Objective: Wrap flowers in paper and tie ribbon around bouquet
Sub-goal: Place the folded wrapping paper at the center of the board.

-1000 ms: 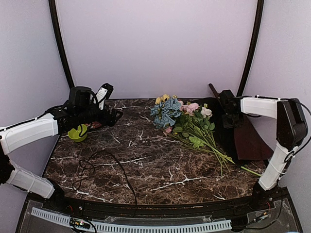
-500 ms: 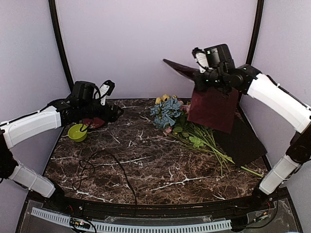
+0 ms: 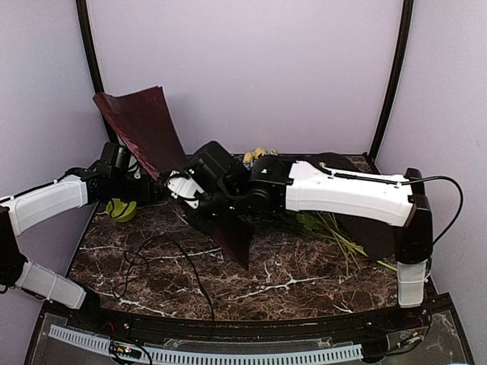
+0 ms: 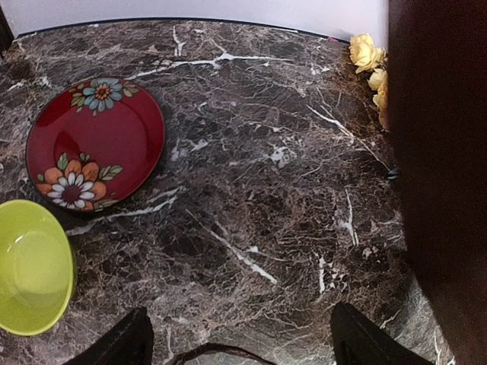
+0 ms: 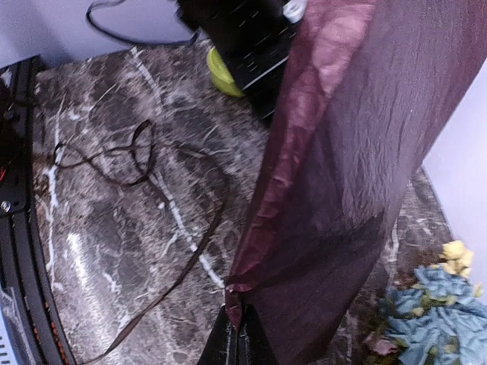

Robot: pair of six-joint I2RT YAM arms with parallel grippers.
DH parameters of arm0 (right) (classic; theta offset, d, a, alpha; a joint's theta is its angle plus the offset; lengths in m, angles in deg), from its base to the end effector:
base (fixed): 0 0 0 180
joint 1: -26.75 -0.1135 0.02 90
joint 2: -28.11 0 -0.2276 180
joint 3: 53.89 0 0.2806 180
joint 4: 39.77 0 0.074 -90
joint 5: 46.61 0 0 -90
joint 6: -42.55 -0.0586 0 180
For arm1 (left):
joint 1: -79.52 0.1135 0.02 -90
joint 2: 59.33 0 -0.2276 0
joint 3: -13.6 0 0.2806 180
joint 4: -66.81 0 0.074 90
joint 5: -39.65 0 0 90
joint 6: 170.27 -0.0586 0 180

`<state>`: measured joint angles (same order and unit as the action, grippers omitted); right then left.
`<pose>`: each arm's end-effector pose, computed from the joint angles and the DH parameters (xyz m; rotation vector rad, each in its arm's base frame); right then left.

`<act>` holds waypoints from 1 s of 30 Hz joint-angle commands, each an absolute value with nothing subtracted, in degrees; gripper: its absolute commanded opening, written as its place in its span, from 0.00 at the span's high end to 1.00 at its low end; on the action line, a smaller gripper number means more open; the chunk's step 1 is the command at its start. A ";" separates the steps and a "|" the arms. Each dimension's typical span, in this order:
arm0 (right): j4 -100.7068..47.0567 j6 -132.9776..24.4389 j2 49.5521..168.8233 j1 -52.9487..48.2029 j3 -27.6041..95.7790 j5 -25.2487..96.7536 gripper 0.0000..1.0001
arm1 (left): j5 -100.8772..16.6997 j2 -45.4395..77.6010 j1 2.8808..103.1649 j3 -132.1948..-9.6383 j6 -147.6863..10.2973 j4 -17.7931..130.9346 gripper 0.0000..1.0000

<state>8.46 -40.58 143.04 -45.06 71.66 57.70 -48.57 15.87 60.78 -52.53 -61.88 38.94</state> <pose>0.1684 0.4661 0.2918 -1.3024 1.8054 0.3515 0.3260 -0.1125 0.2096 0.0243 2.2433 -0.3896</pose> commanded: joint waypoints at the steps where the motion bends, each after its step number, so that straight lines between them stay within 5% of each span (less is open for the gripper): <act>1: 10.96 -42.94 145.02 -44.67 70.00 43.99 1.00 | -50.16 11.93 62.25 -49.27 -58.26 39.87 0.17; 13: 8.67 -44.90 145.53 -46.20 58.26 27.37 1.00 | -48.42 17.78 64.79 -46.36 -56.35 42.27 0.17; 22: 6.72 -42.24 136.23 -42.29 51.92 18.95 0.34 | -47.99 18.56 64.81 -45.64 -56.87 43.15 0.18; 25: 1.35 -45.70 131.09 -35.40 46.23 10.44 0.22 | -48.83 18.70 64.78 -45.59 -57.09 43.07 0.18; 30: -6.48 -51.93 125.69 -25.57 38.22 12.79 0.21 | -48.31 19.70 64.77 -45.51 -57.12 43.29 0.18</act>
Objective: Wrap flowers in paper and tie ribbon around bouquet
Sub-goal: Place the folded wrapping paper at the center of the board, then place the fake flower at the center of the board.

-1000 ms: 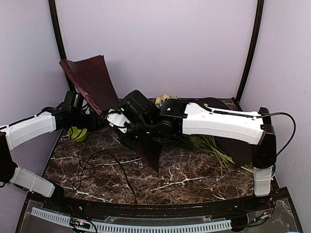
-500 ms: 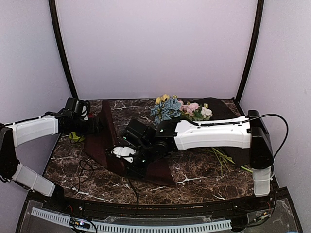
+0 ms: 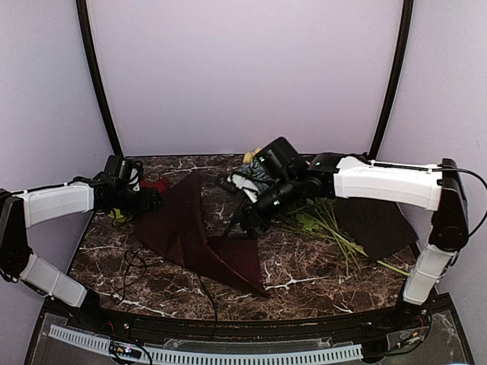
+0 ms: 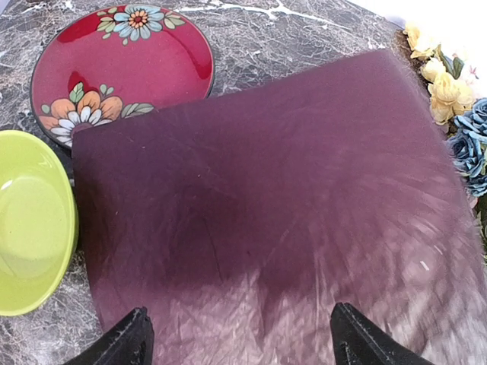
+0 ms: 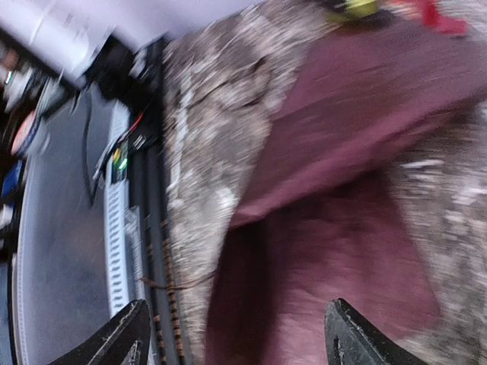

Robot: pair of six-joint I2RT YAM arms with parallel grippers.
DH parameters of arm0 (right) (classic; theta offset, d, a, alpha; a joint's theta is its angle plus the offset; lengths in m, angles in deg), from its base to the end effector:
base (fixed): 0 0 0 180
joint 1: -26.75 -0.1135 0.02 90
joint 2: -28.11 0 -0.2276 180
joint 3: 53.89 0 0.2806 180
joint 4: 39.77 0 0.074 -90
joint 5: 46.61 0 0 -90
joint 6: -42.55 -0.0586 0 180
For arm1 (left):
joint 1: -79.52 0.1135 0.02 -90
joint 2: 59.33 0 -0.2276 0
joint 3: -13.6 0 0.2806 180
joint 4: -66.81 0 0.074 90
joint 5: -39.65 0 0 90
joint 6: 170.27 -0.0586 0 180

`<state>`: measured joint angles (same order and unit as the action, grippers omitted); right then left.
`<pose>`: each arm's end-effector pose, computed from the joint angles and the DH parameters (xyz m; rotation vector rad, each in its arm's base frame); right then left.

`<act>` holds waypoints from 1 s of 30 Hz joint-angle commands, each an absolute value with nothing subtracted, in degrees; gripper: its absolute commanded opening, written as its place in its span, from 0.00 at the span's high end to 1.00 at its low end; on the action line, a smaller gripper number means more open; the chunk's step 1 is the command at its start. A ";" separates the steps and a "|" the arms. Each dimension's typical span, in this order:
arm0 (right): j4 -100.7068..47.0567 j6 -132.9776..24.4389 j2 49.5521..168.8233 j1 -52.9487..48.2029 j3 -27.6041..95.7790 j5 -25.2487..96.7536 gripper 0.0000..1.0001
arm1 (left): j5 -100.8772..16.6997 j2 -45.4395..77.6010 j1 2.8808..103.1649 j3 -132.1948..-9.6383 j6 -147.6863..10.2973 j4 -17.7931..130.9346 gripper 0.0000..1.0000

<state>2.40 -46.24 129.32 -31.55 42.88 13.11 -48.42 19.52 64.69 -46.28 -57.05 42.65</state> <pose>0.2006 0.3810 0.2245 -1.4806 2.0454 1.0740 0.3263 -0.0884 0.1550 -0.1550 2.3476 -0.3699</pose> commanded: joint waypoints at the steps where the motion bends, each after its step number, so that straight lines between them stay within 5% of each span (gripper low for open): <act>1: -6.95 -52.96 125.77 -24.23 37.31 16.64 0.22 | -48.33 19.89 64.80 -45.44 -57.12 43.31 0.18; 9: 0.03 -55.37 139.42 -19.13 42.64 38.83 0.64 | -44.15 21.16 64.60 -43.49 -55.49 45.79 0.23; 15: 0.02 -55.50 149.64 -18.23 50.04 43.89 0.79 | -44.49 21.55 62.89 -42.74 -56.39 46.48 0.25; 30: -6.04 -62.62 152.04 -2.02 46.64 58.89 0.83 | -45.39 33.75 58.45 -46.89 -60.12 53.47 0.28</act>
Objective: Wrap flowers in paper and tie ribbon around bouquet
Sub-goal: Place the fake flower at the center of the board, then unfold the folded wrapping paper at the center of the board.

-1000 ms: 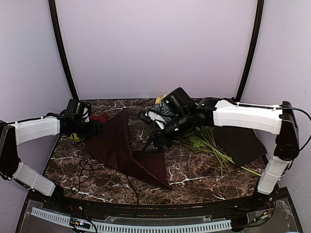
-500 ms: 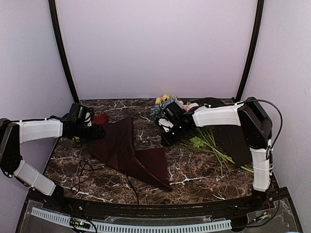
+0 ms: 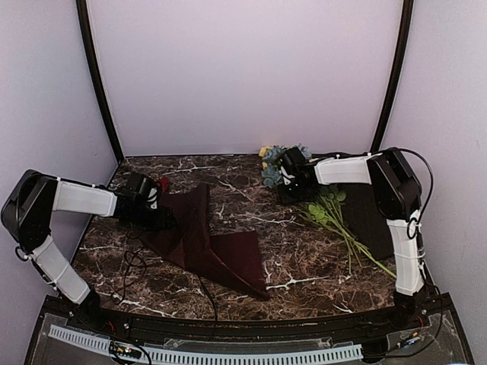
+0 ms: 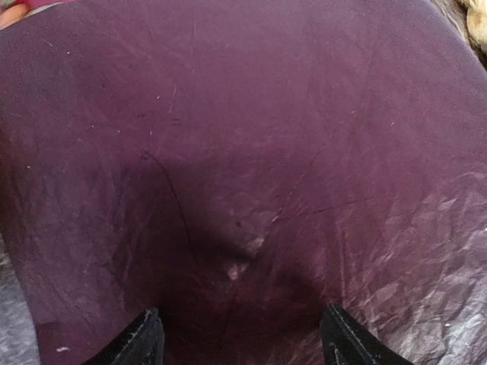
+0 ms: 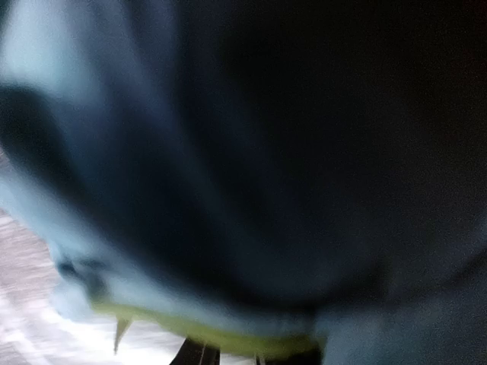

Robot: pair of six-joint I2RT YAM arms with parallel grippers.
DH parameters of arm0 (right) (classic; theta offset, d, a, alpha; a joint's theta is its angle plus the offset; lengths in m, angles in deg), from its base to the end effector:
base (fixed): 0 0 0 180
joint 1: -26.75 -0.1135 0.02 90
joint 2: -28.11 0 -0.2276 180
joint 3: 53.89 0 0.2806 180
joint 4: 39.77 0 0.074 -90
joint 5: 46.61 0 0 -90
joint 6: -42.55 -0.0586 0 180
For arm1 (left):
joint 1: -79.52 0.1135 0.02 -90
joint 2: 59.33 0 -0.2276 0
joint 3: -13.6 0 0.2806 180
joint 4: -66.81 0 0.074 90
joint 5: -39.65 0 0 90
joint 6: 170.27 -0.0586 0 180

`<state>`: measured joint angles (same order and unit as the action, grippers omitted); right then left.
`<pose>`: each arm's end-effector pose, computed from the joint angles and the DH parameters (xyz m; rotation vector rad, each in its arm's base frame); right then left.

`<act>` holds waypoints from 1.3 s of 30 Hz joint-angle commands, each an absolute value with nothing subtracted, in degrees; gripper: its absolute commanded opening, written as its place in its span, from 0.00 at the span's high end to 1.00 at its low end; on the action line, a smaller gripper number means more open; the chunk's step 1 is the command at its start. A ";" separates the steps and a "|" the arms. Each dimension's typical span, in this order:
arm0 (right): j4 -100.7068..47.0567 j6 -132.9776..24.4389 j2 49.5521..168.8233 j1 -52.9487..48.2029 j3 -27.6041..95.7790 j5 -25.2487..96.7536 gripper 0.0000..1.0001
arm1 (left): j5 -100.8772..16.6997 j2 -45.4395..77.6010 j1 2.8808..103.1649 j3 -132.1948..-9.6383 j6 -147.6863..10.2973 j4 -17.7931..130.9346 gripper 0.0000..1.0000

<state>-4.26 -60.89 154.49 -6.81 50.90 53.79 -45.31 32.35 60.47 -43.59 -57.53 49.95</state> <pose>0.4120 0.2606 0.0830 -0.3771 2.5167 0.0872 0.3203 -0.1160 0.0787 -0.0421 2.5099 -0.4171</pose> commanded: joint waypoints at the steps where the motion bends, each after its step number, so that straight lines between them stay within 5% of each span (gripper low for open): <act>1: -6.13 -62.58 151.53 -0.78 45.96 58.76 0.83 | -45.19 34.80 58.09 -48.01 -60.88 53.50 0.28; 10: -4.99 -56.51 144.30 -1.63 43.14 48.16 0.75 | -44.13 41.74 57.23 -56.64 -63.35 53.26 0.28; 19: -6.88 -57.94 138.09 -9.91 37.09 22.73 0.50 | -45.17 37.60 57.20 -54.48 -63.76 52.03 0.27; 26: -6.42 -60.41 144.09 -14.38 36.50 16.72 0.36 | -44.08 37.12 57.24 -52.51 -63.05 52.51 0.27; 33: -9.43 -62.69 147.50 -16.04 35.97 8.67 0.48 | -43.98 36.75 57.24 -51.89 -63.11 52.03 0.27; 39: -14.21 -65.77 148.24 -16.05 35.40 3.97 0.81 | -43.67 36.38 57.22 -51.92 -63.31 52.03 0.27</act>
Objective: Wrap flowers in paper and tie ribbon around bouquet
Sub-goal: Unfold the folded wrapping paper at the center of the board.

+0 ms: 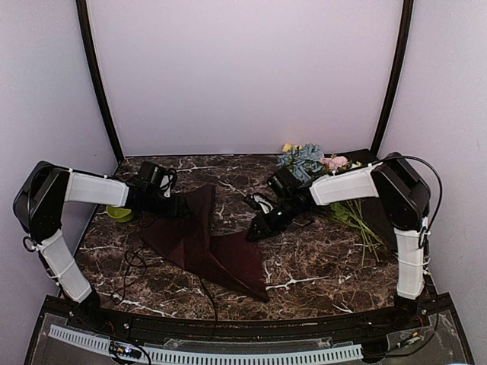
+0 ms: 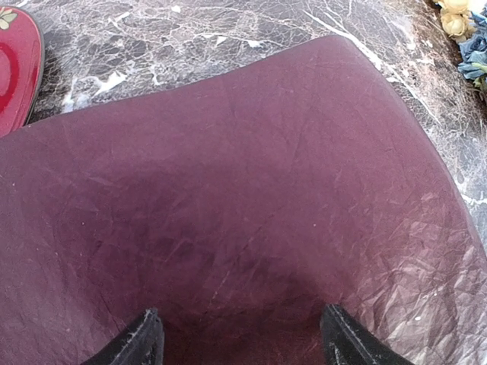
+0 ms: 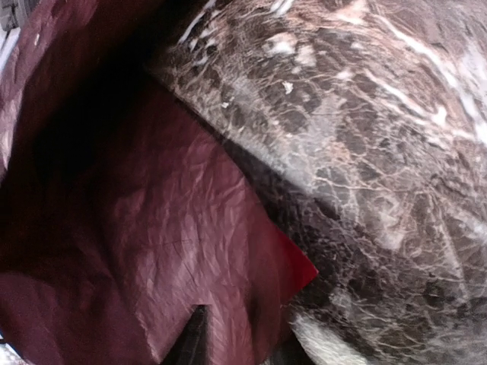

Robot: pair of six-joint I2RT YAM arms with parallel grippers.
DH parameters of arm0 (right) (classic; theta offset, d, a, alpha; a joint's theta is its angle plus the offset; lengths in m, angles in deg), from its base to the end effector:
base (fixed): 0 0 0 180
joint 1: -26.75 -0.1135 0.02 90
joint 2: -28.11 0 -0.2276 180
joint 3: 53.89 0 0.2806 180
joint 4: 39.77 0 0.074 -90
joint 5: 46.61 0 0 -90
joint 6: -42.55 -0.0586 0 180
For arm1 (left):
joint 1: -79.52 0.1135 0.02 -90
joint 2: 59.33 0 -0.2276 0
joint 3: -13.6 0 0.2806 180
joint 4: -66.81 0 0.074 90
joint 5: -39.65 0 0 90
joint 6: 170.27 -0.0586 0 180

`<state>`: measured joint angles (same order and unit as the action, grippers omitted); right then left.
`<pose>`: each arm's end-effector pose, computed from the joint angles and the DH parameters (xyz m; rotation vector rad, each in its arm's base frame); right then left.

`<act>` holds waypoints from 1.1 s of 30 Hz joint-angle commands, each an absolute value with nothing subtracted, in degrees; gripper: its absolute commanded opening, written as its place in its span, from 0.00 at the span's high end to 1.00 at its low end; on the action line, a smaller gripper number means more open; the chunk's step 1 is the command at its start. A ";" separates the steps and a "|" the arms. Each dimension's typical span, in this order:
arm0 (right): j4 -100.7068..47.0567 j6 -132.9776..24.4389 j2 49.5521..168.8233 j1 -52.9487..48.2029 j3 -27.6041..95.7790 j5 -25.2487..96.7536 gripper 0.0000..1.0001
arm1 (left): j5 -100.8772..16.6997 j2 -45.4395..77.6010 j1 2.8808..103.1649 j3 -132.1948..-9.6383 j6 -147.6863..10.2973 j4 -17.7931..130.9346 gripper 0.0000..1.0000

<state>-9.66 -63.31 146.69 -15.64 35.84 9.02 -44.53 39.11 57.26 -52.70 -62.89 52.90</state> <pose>0.3010 0.3196 0.0731 -0.8595 2.6182 1.1128 0.3520 -0.1505 0.0941 0.1524 2.4114 -0.4460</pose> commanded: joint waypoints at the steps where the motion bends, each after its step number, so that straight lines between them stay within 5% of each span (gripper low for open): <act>1: -14.37 -66.08 148.63 -16.00 35.88 3.84 0.87 | -43.67 36.28 57.25 -52.03 -63.42 51.89 0.27; 4: -14.27 -66.77 148.92 -15.77 37.40 4.33 1.00 | -43.55 35.67 57.25 -52.07 -63.27 51.57 0.27; 19: -4.94 -60.73 126.47 -4.61 65.18 27.38 1.00 | -48.16 23.89 59.15 -57.84 -65.21 43.45 0.24; 33: -12.22 -42.36 109.63 -25.49 40.89 17.68 1.00 | -45.91 25.99 65.15 -52.52 -61.11 43.54 0.23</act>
